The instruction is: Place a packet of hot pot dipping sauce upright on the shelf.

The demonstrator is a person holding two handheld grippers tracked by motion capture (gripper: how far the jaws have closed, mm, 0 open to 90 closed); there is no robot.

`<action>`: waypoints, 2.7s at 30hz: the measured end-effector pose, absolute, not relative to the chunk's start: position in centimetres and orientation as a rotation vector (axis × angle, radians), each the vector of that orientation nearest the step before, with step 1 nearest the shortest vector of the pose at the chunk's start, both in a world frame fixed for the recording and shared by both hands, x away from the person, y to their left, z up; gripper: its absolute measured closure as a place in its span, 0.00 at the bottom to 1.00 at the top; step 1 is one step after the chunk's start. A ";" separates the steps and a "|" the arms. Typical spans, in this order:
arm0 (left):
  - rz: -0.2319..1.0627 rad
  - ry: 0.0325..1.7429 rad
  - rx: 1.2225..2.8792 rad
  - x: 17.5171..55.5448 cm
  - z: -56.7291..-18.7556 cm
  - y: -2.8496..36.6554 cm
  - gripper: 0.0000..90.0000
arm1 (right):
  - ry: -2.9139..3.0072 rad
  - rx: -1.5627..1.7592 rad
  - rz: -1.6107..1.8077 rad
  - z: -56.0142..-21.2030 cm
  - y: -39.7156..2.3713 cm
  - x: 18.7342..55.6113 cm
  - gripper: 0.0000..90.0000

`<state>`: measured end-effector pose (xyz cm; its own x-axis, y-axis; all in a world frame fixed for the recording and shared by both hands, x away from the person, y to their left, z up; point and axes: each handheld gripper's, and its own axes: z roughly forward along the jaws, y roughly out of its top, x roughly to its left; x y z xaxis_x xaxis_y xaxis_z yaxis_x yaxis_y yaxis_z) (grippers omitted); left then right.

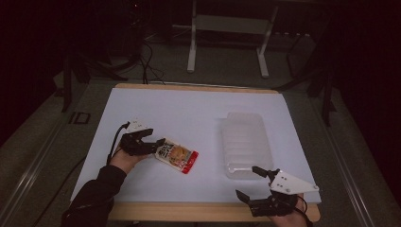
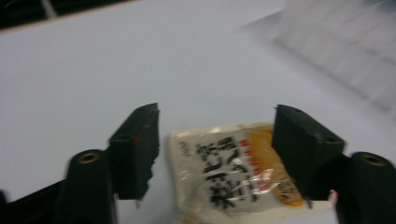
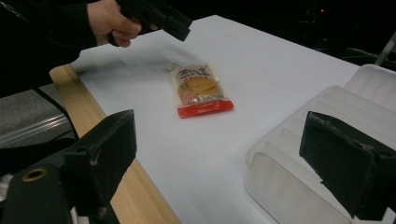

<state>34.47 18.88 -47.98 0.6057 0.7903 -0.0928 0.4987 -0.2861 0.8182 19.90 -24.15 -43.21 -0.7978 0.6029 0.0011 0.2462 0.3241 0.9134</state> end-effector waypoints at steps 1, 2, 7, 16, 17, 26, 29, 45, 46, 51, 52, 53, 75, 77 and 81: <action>0.411 1.032 1.956 34.7 -48.2 19.0 0.40 | 2.255 0.757 1.465 -43.2 -24.2 19.9 0.12; 0.413 1.050 1.960 34.9 -48.5 19.0 0.42 | 2.259 0.758 1.466 -43.2 -24.2 19.9 0.12; 0.390 1.098 1.977 35.5 -49.9 19.2 0.53 | 2.274 0.757 1.454 -43.4 -24.1 20.0 0.12; 0.347 1.149 2.000 35.8 -51.9 19.2 0.56 | 2.284 0.764 1.456 -43.4 -24.0 20.0 0.12; 0.356 1.165 1.997 35.9 -52.1 19.2 0.56 | 2.284 0.762 1.454 -43.5 -24.0 20.0 0.12; 0.343 1.189 2.020 36.4 -53.2 18.7 0.55 | 2.289 0.764 1.453 -43.5 -24.0 20.1 0.15; 0.345 1.193 2.027 36.6 -53.4 18.4 0.55 | 2.288 0.759 1.456 -43.5 -24.1 20.0 0.15; 0.398 1.179 2.062 35.8 -53.6 17.5 0.82 | 2.299 0.751 1.455 -43.5 -23.9 20.0 0.15; 0.400 1.184 2.057 35.8 -53.6 17.6 0.88 | 2.299 0.750 1.456 -43.5 -23.9 20.0 0.15; 0.439 1.168 2.087 35.6 -53.5 17.1 0.99 | 2.301 0.752 1.455 -43.5 -23.9 20.0 0.15; 0.450 1.161 2.093 35.6 -53.5 17.0 0.99 | 2.302 0.754 1.459 -43.5 -23.9 20.0 0.15; 0.442 1.170 2.088 35.6 -53.4 17.0 0.99 | 2.302 0.755 1.458 -43.5 -23.9 20.0 0.15; 0.431 1.077 2.012 34.3 -48.2 16.9 1.00 | 2.267 0.754 1.475 -43.3 -24.2 20.0 0.15; 0.428 1.063 2.014 34.2 -47.7 16.8 1.00 | 2.268 0.754 1.474 -43.3 -24.3 20.0 0.16; 0.428 1.031 2.011 33.8 -46.8 16.4 1.00 | 2.263 0.757 1.475 -43.2 -24.3 19.9 0.16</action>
<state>33.83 16.45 -46.77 0.6075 0.7919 -0.0627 0.5141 -0.3318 0.7909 19.92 -24.28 -43.21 -0.8023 0.5968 0.0094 0.2495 0.3211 0.9136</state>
